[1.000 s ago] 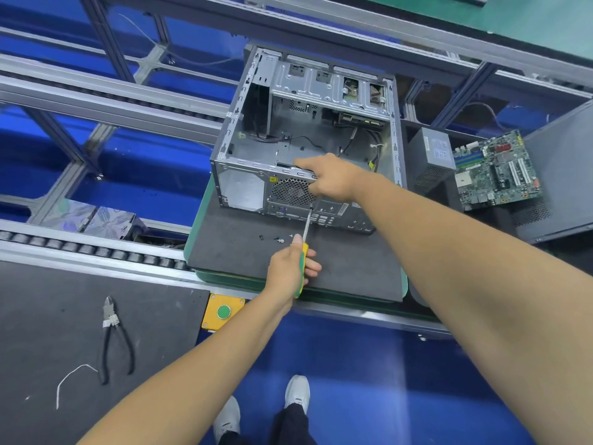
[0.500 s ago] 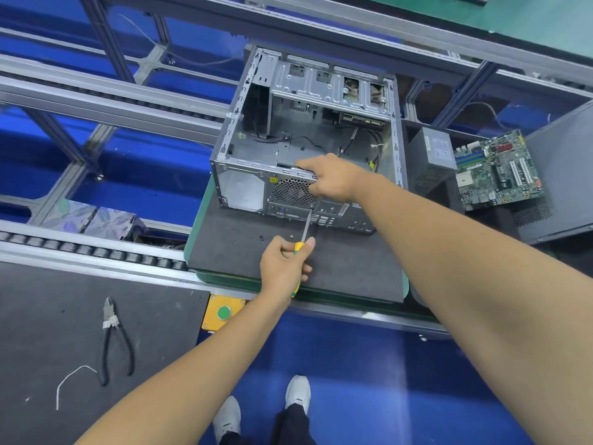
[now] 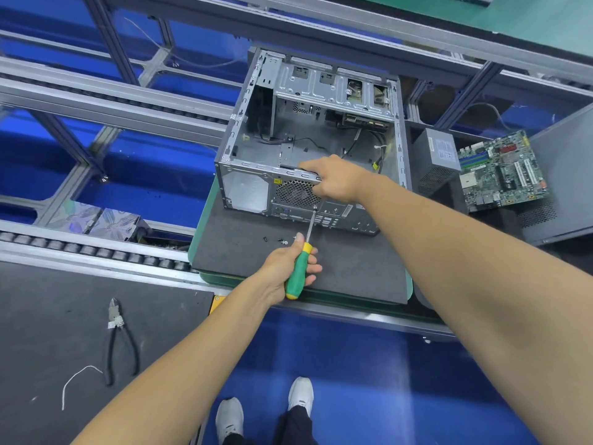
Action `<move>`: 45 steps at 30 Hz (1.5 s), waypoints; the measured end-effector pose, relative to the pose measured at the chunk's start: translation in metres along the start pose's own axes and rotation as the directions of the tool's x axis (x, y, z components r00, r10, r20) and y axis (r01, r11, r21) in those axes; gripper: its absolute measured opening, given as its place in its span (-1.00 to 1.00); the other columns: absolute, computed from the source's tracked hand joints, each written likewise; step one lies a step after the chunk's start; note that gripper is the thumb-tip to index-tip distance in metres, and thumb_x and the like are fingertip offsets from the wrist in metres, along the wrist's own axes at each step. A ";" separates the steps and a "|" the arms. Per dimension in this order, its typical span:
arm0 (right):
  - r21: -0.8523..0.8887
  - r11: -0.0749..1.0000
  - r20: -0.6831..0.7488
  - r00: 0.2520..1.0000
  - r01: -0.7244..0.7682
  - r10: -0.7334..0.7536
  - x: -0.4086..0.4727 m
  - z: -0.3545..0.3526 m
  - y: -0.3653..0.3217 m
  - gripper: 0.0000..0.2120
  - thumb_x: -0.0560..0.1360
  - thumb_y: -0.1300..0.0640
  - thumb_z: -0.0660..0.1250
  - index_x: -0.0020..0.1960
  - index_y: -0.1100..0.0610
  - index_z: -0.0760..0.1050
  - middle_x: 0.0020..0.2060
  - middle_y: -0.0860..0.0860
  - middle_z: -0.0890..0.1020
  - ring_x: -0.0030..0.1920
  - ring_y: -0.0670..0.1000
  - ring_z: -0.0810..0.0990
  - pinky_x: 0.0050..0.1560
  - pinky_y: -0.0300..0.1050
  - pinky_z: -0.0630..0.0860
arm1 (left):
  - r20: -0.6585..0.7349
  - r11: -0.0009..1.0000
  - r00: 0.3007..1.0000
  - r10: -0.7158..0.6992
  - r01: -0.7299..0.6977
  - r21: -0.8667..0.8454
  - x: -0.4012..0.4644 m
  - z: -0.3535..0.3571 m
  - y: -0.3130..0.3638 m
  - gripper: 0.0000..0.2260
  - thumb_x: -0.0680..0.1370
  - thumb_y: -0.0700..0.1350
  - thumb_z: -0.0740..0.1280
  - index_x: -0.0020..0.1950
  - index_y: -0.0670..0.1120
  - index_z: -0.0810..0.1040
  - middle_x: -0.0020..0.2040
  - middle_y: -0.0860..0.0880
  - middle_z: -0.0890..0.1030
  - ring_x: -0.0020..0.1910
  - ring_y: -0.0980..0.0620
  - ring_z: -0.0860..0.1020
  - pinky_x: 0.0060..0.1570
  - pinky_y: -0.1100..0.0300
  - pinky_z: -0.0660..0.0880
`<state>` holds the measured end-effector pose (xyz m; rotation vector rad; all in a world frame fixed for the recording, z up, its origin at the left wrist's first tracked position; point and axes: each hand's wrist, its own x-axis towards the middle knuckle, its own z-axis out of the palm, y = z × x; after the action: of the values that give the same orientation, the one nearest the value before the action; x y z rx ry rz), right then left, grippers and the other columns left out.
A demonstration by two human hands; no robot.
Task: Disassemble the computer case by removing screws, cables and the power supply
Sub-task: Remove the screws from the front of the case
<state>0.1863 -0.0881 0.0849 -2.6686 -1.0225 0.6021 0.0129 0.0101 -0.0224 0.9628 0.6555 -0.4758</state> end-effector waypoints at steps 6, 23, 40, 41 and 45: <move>-0.013 1.000 -0.019 1.000 0.025 -0.025 0.000 0.000 0.001 -0.50 0.46 0.24 0.28 0.39 0.02 0.44 -0.35 -0.08 0.40 -0.23 0.05 0.45 -0.35 -0.09 0.20 | -0.068 0.993 0.995 0.078 -0.072 0.093 0.000 0.010 0.002 -0.58 0.60 0.20 0.36 0.10 -0.15 0.41 -0.17 -0.07 0.52 -0.42 0.08 0.46 -0.49 0.22 0.42; -0.011 1.000 -0.034 0.999 0.000 -0.001 -0.002 0.000 0.000 -0.53 0.43 0.22 0.28 0.33 -0.01 0.46 -0.43 -0.05 0.38 -0.38 -0.01 0.37 -0.40 -0.09 0.15 | -0.207 0.964 0.943 0.259 -0.240 0.115 -0.002 0.023 -0.024 -0.70 0.62 0.12 0.38 0.00 -0.12 0.51 -0.09 -0.04 0.62 -0.14 0.08 0.74 -0.27 0.09 0.64; -0.016 1.000 -0.016 1.000 0.000 0.000 -0.003 -0.001 -0.002 -0.65 0.45 0.25 0.27 0.21 0.02 0.44 -0.40 -0.08 0.35 -0.38 -0.05 0.33 -0.39 -0.08 0.16 | -0.115 0.990 0.984 0.140 -0.139 0.013 0.000 0.015 -0.015 -0.62 0.55 0.13 0.47 0.00 -0.09 0.36 -0.18 -0.04 0.48 -0.44 0.11 0.45 -0.53 0.22 0.37; -0.024 1.000 -0.016 1.000 -0.008 0.008 -0.003 -0.001 -0.002 -0.58 0.47 0.25 0.27 0.31 0.05 0.44 -0.38 -0.11 0.33 -0.37 -0.10 0.33 -0.38 -0.10 0.16 | -0.174 0.984 0.969 0.174 -0.164 0.071 -0.001 0.019 -0.016 -0.61 0.54 0.10 0.50 -0.03 -0.07 0.34 -0.22 -0.03 0.52 -0.44 0.10 0.48 -0.50 0.19 0.43; -0.020 1.000 -0.027 1.000 -0.007 0.007 -0.003 -0.002 -0.002 -0.54 0.48 0.25 0.27 0.37 0.08 0.43 -0.38 -0.16 0.25 -0.38 -0.17 0.29 -0.38 -0.16 0.14 | -0.331 0.931 0.878 0.345 -0.275 0.241 -0.003 0.028 -0.022 -0.61 0.52 0.15 0.49 -0.15 -0.07 0.38 -0.42 0.11 0.57 -0.36 0.07 0.69 -0.26 -0.01 0.59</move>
<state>0.1839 -0.0895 0.0882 -2.6914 -1.0175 0.5587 0.0051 -0.0242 -0.0220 1.3303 0.7837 -0.0640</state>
